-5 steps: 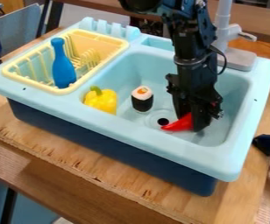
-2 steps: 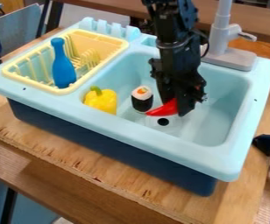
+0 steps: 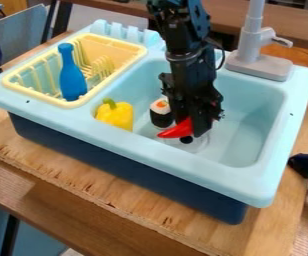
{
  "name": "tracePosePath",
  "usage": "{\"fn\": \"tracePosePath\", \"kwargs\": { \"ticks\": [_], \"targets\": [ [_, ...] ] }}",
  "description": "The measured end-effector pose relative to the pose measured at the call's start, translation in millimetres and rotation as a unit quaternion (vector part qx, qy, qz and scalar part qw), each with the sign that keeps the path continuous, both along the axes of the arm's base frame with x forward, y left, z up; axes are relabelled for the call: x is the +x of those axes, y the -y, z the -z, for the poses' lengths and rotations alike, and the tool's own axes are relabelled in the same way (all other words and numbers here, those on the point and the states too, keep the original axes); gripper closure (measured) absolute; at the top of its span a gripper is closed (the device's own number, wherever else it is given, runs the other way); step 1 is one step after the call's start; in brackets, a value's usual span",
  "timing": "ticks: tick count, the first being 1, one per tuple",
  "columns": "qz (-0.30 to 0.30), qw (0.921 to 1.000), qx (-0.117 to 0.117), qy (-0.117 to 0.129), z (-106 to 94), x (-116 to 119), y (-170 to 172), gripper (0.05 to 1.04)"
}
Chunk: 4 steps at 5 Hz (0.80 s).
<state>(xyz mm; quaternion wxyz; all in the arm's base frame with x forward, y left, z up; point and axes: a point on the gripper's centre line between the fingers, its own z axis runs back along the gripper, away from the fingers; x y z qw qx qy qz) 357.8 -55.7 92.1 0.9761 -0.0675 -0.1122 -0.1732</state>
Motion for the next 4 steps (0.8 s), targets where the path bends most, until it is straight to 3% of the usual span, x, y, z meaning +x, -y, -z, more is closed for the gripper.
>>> {"fn": "tracePosePath", "kwargs": {
  "ticks": [4],
  "targets": [
    [0.003,0.9998,-0.007,-0.02,8.2,-3.0,-8.2,0.65]
  ]
}}
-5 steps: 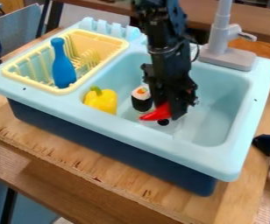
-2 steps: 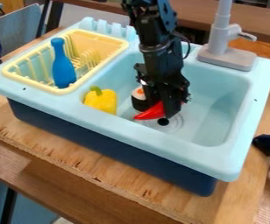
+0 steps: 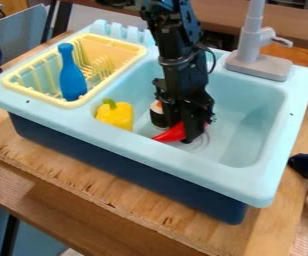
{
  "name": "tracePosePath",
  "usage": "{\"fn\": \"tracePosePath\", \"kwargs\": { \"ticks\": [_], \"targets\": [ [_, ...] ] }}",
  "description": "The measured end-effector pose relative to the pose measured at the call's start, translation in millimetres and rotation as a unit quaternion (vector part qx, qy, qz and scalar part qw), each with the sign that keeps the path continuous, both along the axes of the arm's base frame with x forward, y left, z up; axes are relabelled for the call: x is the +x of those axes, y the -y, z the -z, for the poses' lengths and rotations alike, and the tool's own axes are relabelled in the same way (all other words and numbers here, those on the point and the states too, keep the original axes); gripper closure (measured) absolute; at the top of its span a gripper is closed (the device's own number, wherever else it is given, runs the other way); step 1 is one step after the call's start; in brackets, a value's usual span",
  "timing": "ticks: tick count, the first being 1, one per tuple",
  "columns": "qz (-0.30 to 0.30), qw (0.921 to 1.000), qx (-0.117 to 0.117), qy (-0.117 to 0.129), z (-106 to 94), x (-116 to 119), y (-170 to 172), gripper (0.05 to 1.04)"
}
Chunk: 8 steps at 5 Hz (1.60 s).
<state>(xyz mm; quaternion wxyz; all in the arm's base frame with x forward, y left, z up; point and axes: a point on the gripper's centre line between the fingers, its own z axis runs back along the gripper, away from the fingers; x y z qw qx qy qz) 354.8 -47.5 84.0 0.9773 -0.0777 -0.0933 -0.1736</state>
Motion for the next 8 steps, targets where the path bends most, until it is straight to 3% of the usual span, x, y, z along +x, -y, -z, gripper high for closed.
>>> {"fn": "tracePosePath", "kwargs": {
  "ticks": [1,2,3,4,5,7,8],
  "targets": [
    [0.009,0.9999,-0.001,-0.01,3.7,2,1,0.584],
    [0.022,0.9997,-0.003,-0.014,3.9,3,3,0.3],
    [0.022,0.9997,-0.003,-0.01,3.4,5,3,0.078],
    [0.027,0.9996,0.002,-0.01,3.7,4,4,0.077],
    [0.036,0.9992,0.014,0.008,-12.5,3,7,0.083],
    [0.035,0.9938,0.053,0.091,-80.7,1,3,0.083],
    [0.016,0.9927,0.059,0.104,-102.7,-9,-7,0.083]
  ]
}}
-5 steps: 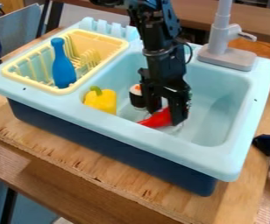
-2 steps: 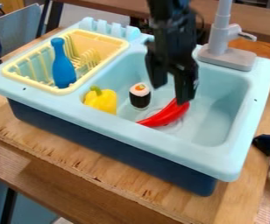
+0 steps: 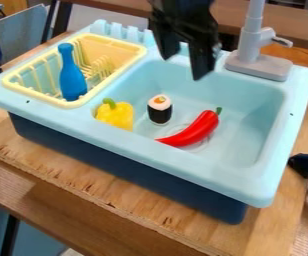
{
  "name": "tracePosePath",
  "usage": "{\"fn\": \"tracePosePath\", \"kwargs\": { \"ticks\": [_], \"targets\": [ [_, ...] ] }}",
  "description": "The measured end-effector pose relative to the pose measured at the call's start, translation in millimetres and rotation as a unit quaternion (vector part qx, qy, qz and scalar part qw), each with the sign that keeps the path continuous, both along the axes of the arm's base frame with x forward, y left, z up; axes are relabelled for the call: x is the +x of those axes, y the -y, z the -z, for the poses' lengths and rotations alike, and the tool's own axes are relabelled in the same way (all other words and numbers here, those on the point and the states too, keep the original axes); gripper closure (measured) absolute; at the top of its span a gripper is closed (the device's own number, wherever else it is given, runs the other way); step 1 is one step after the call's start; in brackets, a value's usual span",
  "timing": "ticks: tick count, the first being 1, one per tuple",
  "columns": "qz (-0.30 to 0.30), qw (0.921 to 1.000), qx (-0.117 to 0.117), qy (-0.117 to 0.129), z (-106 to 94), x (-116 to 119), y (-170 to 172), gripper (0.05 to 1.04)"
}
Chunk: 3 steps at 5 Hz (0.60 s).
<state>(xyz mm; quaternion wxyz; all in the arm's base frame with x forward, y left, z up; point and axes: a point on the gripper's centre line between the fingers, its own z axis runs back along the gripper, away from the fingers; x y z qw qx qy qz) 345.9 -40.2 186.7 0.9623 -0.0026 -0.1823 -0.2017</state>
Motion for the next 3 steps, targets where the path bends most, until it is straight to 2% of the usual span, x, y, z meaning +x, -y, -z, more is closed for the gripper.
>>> {"fn": "tracePosePath", "kwargs": {
  "ticks": [1,3],
  "targets": [
    [-0.036,0.9986,0.002,-0.039,3.0,-11.8,-6.6,0.083],
    [-0.038,0.9985,0.002,-0.04,2.7,-12.2,-6.9,0.083]
  ]
}}
